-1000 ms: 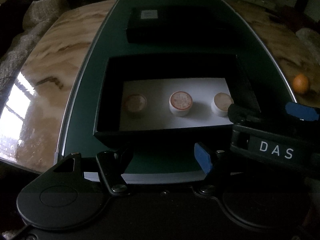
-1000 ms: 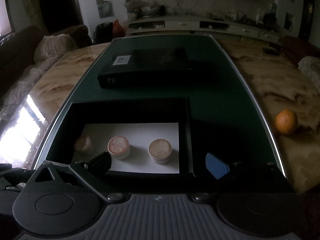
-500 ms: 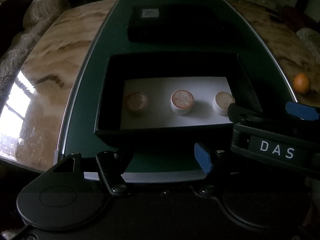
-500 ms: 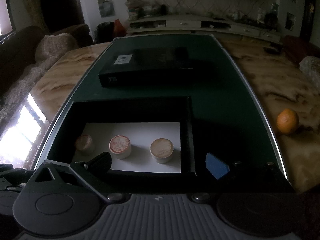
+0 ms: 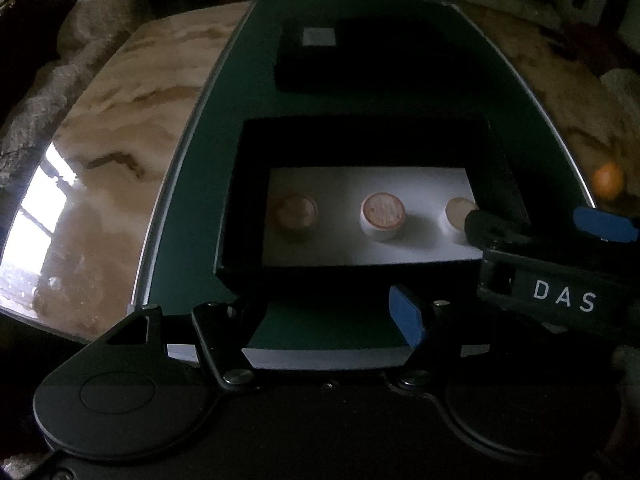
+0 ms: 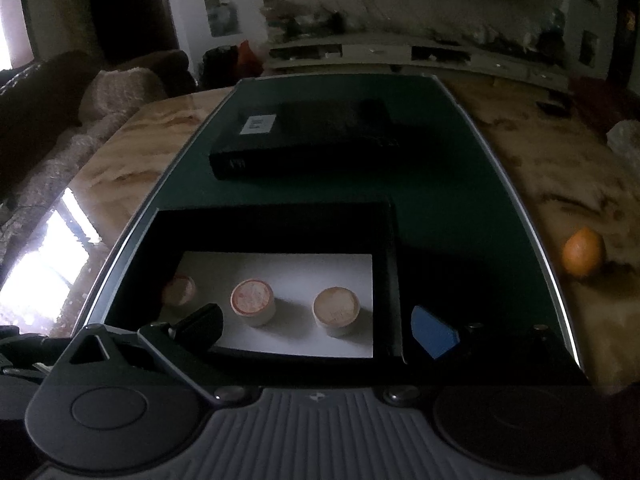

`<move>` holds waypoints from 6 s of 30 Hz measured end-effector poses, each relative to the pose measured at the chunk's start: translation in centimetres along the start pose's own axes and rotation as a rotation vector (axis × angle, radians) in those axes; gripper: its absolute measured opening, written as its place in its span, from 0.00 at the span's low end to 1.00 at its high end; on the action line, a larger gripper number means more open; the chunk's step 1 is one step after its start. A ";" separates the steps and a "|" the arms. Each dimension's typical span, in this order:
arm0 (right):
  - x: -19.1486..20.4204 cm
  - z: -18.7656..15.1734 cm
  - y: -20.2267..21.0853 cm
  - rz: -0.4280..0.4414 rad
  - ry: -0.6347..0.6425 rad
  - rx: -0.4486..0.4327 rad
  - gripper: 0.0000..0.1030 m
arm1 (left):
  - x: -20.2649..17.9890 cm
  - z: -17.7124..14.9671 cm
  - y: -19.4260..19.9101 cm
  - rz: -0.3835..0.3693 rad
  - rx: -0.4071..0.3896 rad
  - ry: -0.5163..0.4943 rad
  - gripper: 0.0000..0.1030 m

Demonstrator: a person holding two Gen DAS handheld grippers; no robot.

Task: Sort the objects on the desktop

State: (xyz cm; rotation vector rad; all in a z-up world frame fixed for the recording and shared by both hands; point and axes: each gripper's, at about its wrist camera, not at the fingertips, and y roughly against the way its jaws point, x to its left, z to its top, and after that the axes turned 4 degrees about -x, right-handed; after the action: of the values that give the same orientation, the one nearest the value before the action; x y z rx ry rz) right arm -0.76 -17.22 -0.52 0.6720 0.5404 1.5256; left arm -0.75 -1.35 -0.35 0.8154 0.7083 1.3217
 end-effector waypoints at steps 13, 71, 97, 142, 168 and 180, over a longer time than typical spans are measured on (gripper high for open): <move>-0.8 1.2 0.4 0.010 -0.007 -0.034 1.00 | 0.0 0.8 0.7 0.020 -0.030 -0.010 0.66; -8.8 11.0 -5.4 0.111 -0.072 -0.007 1.00 | 2.1 10.9 -1.8 -0.003 -0.085 -0.086 0.96; -13.3 19.5 -20.4 0.125 -0.079 0.094 1.00 | 7.4 24.4 -15.2 -0.022 0.002 -0.003 0.98; -11.6 20.4 -30.9 0.205 -0.071 0.215 1.00 | 4.8 27.6 -25.4 -0.093 0.013 -0.022 0.74; -11.0 20.4 -31.2 0.196 -0.059 0.207 1.00 | 6.4 27.4 -27.3 -0.225 0.076 0.048 1.00; -11.7 20.1 -31.4 0.219 -0.095 0.200 1.00 | 6.3 27.7 -27.8 -0.224 0.087 0.068 1.00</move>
State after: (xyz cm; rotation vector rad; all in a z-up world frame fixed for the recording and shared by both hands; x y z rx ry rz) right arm 35.78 -27.92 -9.02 0.9800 0.5662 1.6467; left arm 38.14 0.26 -8.50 0.7393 0.8901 1.1267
